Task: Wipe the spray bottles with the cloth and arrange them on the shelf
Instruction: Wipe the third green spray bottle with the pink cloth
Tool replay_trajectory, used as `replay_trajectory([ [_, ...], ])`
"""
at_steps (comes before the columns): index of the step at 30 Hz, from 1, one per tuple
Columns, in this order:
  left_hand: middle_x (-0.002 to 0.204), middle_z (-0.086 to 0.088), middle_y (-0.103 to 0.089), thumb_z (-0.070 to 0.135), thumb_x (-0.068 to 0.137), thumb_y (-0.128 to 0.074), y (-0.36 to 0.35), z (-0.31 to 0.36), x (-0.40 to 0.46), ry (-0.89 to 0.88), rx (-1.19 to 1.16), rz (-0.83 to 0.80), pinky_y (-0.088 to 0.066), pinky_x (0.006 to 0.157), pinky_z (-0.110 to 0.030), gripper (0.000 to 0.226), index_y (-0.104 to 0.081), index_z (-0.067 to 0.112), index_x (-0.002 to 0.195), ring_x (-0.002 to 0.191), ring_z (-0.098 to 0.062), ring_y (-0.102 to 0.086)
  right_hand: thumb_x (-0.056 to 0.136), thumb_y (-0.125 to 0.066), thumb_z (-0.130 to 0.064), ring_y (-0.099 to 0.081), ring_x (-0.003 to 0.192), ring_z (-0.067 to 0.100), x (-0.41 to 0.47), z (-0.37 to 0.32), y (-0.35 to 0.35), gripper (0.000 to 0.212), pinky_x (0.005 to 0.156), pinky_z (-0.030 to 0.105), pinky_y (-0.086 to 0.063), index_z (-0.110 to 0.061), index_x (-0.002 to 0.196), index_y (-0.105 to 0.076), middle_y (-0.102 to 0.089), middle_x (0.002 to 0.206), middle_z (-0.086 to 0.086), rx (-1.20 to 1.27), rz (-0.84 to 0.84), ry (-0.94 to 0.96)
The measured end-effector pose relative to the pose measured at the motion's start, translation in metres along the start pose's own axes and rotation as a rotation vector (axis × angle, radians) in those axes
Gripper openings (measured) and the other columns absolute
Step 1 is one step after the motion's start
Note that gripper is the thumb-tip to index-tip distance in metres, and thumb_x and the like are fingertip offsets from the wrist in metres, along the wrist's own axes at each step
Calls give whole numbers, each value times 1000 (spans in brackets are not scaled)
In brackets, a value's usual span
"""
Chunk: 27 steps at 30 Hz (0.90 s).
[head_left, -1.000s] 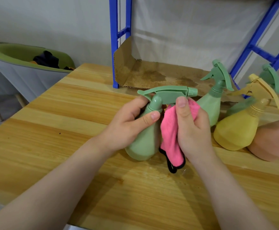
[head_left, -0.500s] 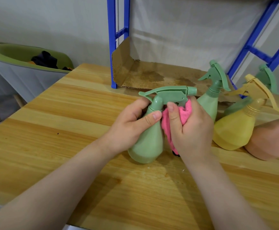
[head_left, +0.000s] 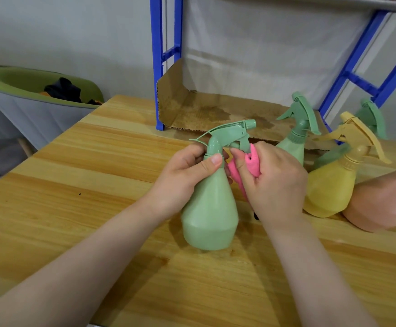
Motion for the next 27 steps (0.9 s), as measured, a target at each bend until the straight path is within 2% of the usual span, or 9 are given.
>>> replay_trajectory([
  [4,87,-20,-70,21,85,-60,2,1,1,54,-29,35,-59,67,-35,28,-65,3,105,73,-28,-71,97,-52,-55,-33,51,10,2,-2,4,53,55,23,-18,-18,59,-47,-35,56,-11,-40,54,-21],
  [7,87,-17,-71,25,85,-61,5,4,2,66,-8,50,-59,68,-36,29,-67,4,104,75,-28,-71,98,-49,-54,-34,50,10,-1,-2,4,56,53,23,-19,-15,58,-52,-42,51,-7,-5,80,-34],
  [11,84,-13,-70,24,87,-66,3,10,3,65,-5,37,-59,66,-35,26,-65,3,104,75,-27,-70,102,-44,-48,-44,52,13,-3,4,0,54,54,22,-26,-10,67,-59,-52,56,-2,107,24,-5],
  [15,85,-10,-70,24,88,-59,3,19,9,69,30,-4,-59,72,-36,25,-64,6,105,80,-26,-70,101,-43,-45,-41,63,3,-3,11,0,45,61,8,-31,-11,79,-63,-50,67,-10,309,-25,-89],
  [17,87,-9,-69,21,93,-57,8,28,15,42,51,0,-58,74,-36,21,-62,6,107,85,-27,-68,100,-47,-41,-48,65,2,-3,16,0,35,64,4,-35,-16,82,-65,-53,66,-11,438,-31,-194],
  [19,88,-8,-68,19,99,-51,11,38,21,-16,34,35,-58,73,-35,19,-59,6,110,87,-28,-67,99,-46,-40,-56,67,-2,-2,21,-1,30,66,8,-41,-23,80,-62,-58,68,-14,647,-15,-406],
  [22,89,-7,-66,21,102,-46,11,50,28,-129,-51,114,-57,76,-38,21,-56,7,112,89,-27,-67,102,-38,-45,-60,65,0,-3,19,-4,41,64,17,-46,-28,75,-63,-62,63,-14,878,30,-733],
  [24,90,-7,-64,22,102,-43,8,55,30,-217,-132,143,-55,80,-40,23,-55,7,113,89,-27,-66,103,-33,-51,-64,66,-1,-5,14,-7,50,67,20,-49,-31,72,-68,-66,63,-16,1000,-8,-923],
  [27,89,-7,-62,22,103,-39,-3,56,31,-318,-238,154,-53,81,-40,24,-53,5,113,86,-28,-64,91,-32,-63,-70,78,3,-4,-6,-6,51,76,21,-54,-31,81,-70,-72,74,-12,1162,-150,-1020],
])
Point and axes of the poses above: each hand's wrist, its own x-axis towards the middle knuckle, its own y-axis out of the back of the hand, z = x × y, the point moved 3 cm from there along x, towards the middle knuckle
